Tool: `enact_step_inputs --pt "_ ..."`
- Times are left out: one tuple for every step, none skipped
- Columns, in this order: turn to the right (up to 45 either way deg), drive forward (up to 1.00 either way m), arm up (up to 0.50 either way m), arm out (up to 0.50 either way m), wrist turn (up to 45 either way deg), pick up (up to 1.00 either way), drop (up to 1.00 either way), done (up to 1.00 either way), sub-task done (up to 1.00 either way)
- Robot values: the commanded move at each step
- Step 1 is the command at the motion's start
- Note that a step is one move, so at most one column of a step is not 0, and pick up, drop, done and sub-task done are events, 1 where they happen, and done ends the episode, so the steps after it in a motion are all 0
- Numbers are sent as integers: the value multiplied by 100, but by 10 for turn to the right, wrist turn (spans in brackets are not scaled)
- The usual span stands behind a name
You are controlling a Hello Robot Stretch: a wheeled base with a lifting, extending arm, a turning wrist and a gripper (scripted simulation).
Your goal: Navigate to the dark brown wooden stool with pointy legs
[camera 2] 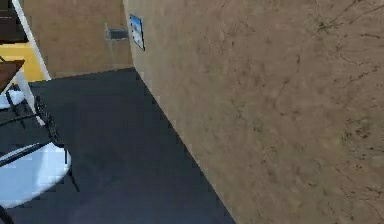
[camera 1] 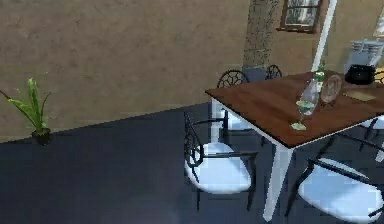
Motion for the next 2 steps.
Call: enact_step_inputs --pt "-420 0 0 0 0 0 0 0 0" --pt "0 65 0 0 0 0 0 0 0"
